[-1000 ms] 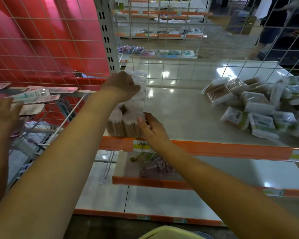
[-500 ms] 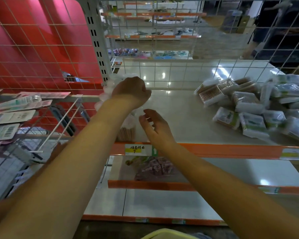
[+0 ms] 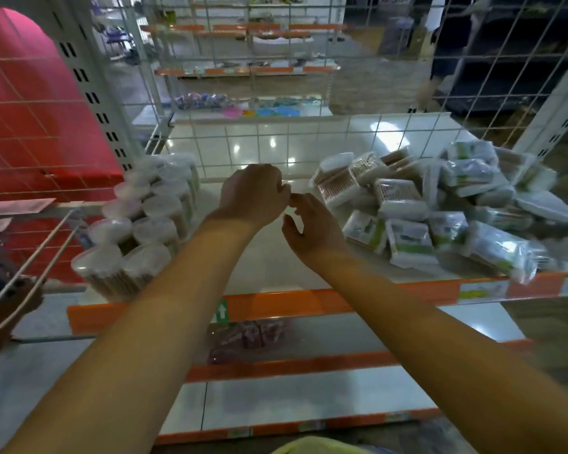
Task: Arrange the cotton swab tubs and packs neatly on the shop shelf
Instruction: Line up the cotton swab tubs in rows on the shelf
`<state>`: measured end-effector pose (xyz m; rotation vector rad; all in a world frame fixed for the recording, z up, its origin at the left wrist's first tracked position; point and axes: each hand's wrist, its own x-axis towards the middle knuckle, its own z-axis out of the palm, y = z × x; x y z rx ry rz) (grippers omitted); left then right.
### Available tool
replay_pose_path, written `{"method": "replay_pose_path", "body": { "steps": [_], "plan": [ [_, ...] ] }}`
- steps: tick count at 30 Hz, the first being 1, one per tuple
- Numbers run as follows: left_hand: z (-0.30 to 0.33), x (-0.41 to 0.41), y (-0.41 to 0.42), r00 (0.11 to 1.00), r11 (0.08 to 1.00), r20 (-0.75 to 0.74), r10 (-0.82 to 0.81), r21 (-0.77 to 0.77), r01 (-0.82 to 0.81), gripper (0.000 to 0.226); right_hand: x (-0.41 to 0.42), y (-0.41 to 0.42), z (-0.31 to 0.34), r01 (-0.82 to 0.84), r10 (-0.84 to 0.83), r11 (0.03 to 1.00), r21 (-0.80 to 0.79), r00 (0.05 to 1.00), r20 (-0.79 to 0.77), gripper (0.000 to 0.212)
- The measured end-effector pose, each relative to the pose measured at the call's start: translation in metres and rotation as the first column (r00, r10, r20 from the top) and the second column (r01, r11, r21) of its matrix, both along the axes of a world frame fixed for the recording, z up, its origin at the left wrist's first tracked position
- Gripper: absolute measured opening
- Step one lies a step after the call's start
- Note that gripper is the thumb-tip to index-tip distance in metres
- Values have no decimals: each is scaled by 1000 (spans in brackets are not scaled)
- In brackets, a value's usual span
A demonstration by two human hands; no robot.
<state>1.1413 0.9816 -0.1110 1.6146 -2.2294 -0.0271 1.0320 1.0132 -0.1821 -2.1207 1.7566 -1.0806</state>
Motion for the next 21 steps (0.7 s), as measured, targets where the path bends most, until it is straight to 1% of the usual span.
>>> {"method": "replay_pose_path", "body": {
  "steps": [2,5,9,14,17,21],
  "plan": [
    [-1,-18,-3,1000,1000,10,-4,-8,5,29,-19,-3,1,32,-32,999,-14,999,-34,37],
    [-3,-45,-8,1000,1000,27,-15,-5,15,28,-48,-7,4,78,-80,995,-61,996,-26,37],
    [-2,-78,-14,999,1000,41,-26,-1,26,27,-85,-15,9,95,-100,989,-113,994,-36,32],
    [-2,-117,-20,999,999,25,-45,6,45,28,-127,-23,15,121,-123,988,-96,992,-19,29],
    [0,-140,-23,999,999,17,-46,30,45,24,-152,-25,18,151,-151,987,-63,988,-5,28],
    [-3,-171,-24,999,998,1,-54,39,54,24,-186,-26,22,179,-181,980,-88,983,-16,35]
  ]
}}
